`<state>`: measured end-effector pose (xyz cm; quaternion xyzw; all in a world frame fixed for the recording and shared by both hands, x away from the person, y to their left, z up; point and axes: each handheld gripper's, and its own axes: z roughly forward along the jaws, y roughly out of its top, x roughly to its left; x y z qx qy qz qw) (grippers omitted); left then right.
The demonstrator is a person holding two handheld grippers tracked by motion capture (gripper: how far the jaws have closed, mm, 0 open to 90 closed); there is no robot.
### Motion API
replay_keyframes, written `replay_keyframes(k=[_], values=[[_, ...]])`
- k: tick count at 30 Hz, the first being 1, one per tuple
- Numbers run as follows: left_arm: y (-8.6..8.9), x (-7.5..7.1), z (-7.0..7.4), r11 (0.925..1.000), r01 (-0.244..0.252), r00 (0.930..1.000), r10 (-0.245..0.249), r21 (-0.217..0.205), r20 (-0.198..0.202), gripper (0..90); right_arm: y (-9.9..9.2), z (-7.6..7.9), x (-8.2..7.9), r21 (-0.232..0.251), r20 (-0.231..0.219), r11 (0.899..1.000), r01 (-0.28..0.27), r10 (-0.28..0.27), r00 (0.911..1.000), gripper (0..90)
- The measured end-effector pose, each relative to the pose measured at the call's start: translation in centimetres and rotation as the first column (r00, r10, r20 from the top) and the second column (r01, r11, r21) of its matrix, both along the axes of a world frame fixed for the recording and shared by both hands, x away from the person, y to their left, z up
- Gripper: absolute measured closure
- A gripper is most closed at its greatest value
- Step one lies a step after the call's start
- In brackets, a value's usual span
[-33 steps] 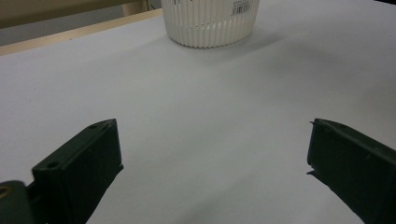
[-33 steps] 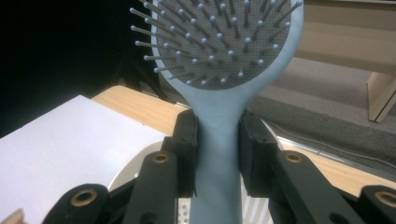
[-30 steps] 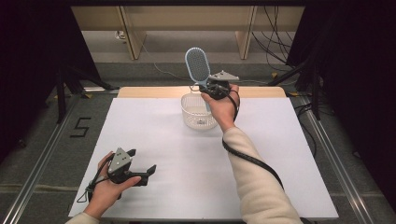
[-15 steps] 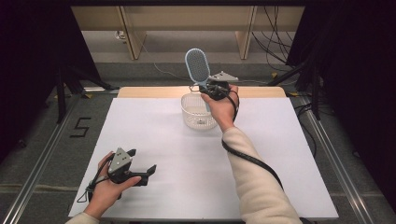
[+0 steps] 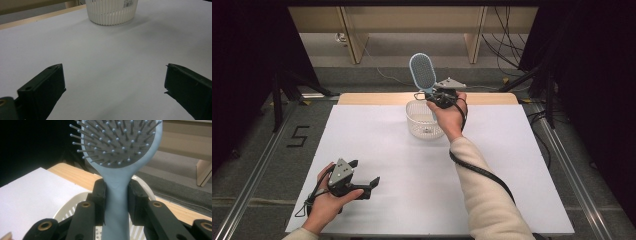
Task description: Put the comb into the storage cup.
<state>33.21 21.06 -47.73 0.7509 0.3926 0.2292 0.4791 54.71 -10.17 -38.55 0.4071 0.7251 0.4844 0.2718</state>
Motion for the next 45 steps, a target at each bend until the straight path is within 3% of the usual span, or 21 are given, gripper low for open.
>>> replay_keyframes(k=[45], values=[[-0.1,0.0,0.0,1.0,0.005,1.0,-0.005,0.007,0.0,2.4,0.5,-2.9,0.5,-0.064,-0.026,0.998,-0.026,0.024,0.9994,70.9]])
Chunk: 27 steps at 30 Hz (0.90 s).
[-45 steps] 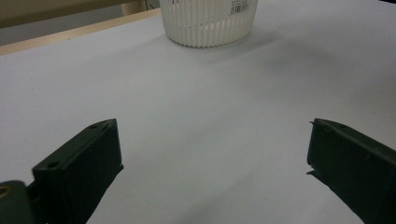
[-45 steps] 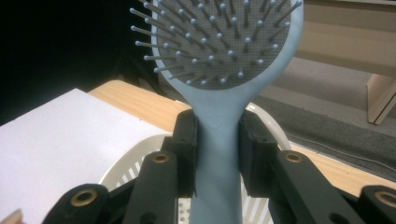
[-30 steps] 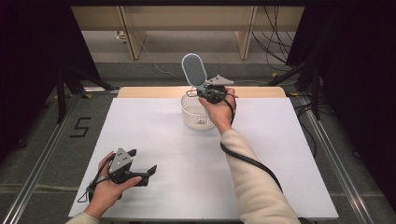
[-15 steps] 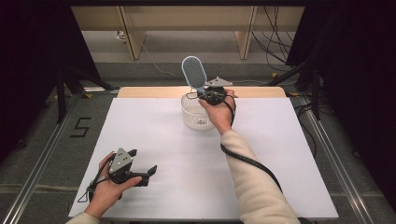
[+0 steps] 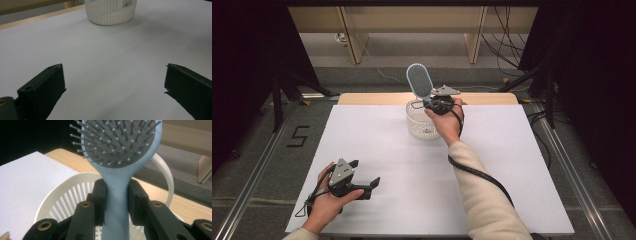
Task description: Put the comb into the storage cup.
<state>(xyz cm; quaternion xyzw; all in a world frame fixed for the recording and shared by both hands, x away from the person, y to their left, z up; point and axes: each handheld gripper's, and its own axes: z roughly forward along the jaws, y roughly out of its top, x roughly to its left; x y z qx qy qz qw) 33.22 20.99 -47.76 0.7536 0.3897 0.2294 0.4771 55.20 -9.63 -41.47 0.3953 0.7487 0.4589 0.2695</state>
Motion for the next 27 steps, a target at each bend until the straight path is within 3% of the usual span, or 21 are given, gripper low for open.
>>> replay_keyframes(k=[12,15,16,17,27], values=[[0.0,0.0,0.0,1.0,0.001,1.0,-0.001,-0.002,0.002,2.4,0.1,-0.3,-0.1,-0.053,-0.02,0.998,-0.018,0.017,0.9997,70.0],[0.0,0.0,0.0,1.0,0.0,1.0,0.0,-0.003,0.001,2.4,0.1,-0.4,-0.2,-0.066,-0.073,0.997,-0.043,0.038,0.9966,59.9],[0.0,0.0,0.0,1.0,0.001,1.0,-0.001,-0.002,0.001,2.5,0.1,-0.6,-0.2,-0.109,-0.113,0.992,-0.065,0.052,0.9922,59.0],[0.0,-0.1,0.0,1.0,0.002,1.0,-0.002,-0.003,0.002,2.4,0.0,-0.8,-0.3,-0.113,-0.122,0.991,-0.072,0.058,0.9908,58.5],[-0.1,0.0,0.0,1.0,0.003,1.0,-0.003,0.0,-0.004,2.4,-2.1,0.1,-1.8,-0.083,-0.115,0.995,-0.062,0.052,0.992,42.2]])
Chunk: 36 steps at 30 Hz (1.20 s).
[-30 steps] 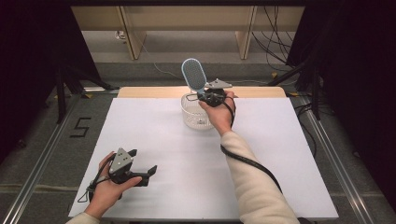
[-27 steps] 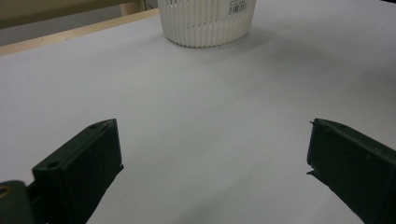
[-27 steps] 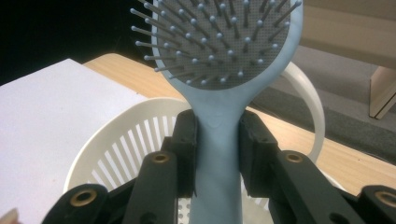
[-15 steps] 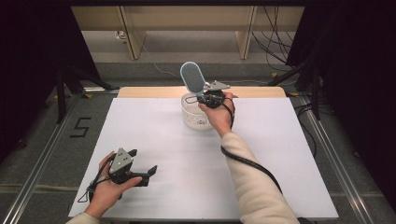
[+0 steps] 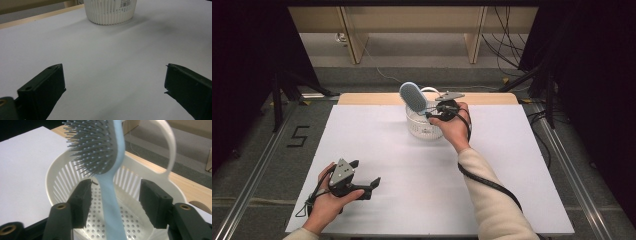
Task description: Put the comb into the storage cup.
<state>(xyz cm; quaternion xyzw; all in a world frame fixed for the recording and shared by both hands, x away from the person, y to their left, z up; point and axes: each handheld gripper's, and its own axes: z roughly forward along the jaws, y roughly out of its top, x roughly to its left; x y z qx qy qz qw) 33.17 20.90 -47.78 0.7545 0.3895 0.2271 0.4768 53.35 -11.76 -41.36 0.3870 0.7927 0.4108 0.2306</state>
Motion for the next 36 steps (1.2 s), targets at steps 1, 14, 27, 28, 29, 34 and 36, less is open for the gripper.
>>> replay_keyframes(k=[1,14,27,28,29,34,36], values=[[0.0,0.0,0.0,1.0,-0.001,1.0,0.001,0.0,0.0,2.4,-0.2,0.1,-0.1,0.006,0.002,1.0,0.002,-0.002,1.0,40.7],[0.1,0.0,0.0,1.0,-0.007,1.0,0.007,-0.001,-0.006,2.4,-1.8,1.2,-1.1,0.076,-0.004,0.997,0.017,-0.017,0.9999,25.1],[0.1,0.0,-0.1,1.0,-0.007,1.0,0.007,-0.002,-0.005,2.4,-2.4,1.9,-2.5,0.086,0.015,0.996,-0.021,0.02,0.9997,19.2],[0.1,0.0,-0.1,1.0,-0.006,1.0,0.006,-0.002,-0.006,2.4,-2.4,1.8,-2.6,0.087,0.017,0.996,-0.019,0.018,0.9997,19.0],[0.1,0.0,-0.1,1.0,-0.006,1.0,0.006,-0.002,-0.006,2.4,-2.5,1.8,-2.6,0.086,0.018,0.996,-0.019,0.018,0.9997,19.0],[0.1,0.0,-0.1,1.0,-0.008,1.0,0.008,-0.003,-0.005,2.4,-2.7,1.9,-3.0,0.089,0.027,0.996,-0.024,0.022,0.9994,18.3],[0.1,0.0,-0.1,1.0,-0.008,1.0,0.008,-0.002,-0.006,2.4,-2.7,1.9,-3.2,0.092,0.03,0.995,-0.029,0.027,0.9992,18.2]])
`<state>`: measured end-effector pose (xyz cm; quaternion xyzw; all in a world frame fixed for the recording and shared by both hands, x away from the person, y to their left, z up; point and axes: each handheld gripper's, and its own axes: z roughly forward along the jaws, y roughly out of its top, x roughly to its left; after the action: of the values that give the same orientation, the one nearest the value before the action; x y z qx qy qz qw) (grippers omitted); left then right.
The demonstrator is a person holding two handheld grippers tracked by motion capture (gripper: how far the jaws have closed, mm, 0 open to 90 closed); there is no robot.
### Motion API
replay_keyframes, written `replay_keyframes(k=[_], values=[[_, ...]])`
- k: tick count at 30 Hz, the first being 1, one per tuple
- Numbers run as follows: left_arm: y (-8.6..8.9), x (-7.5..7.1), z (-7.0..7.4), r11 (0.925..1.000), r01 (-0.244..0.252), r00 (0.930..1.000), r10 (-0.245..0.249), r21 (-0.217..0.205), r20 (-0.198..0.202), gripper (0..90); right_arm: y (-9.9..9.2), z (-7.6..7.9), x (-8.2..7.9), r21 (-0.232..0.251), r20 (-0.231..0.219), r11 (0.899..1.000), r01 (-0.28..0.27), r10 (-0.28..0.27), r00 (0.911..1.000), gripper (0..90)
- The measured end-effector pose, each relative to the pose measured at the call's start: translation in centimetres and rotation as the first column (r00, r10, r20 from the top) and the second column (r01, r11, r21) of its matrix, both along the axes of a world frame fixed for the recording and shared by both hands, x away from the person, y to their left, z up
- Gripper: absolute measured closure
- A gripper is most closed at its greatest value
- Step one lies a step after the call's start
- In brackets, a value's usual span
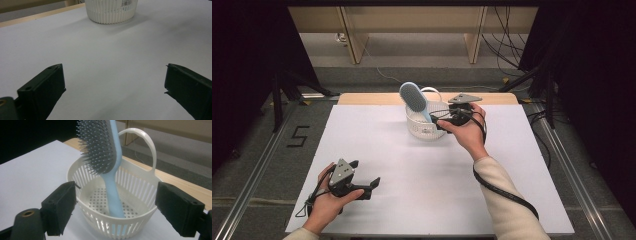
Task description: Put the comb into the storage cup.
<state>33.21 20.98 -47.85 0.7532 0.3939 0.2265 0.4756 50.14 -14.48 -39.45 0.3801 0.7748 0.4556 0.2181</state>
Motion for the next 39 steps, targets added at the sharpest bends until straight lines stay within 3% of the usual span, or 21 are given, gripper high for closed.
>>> replay_keyframes(k=[13,39], values=[[0.0,0.0,0.0,1.0,-0.003,1.0,0.003,0.0,0.001,2.4,-0.1,-0.1,-1.3,0.0,0.014,1.0,-0.02,0.02,0.9997,17.6],[0.0,0.0,0.0,1.0,-0.005,1.0,0.005,0.002,0.0,2.4,-2.4,-0.5,-3.8,-0.014,0.031,0.999,-0.042,0.042,0.9986,17.1]])
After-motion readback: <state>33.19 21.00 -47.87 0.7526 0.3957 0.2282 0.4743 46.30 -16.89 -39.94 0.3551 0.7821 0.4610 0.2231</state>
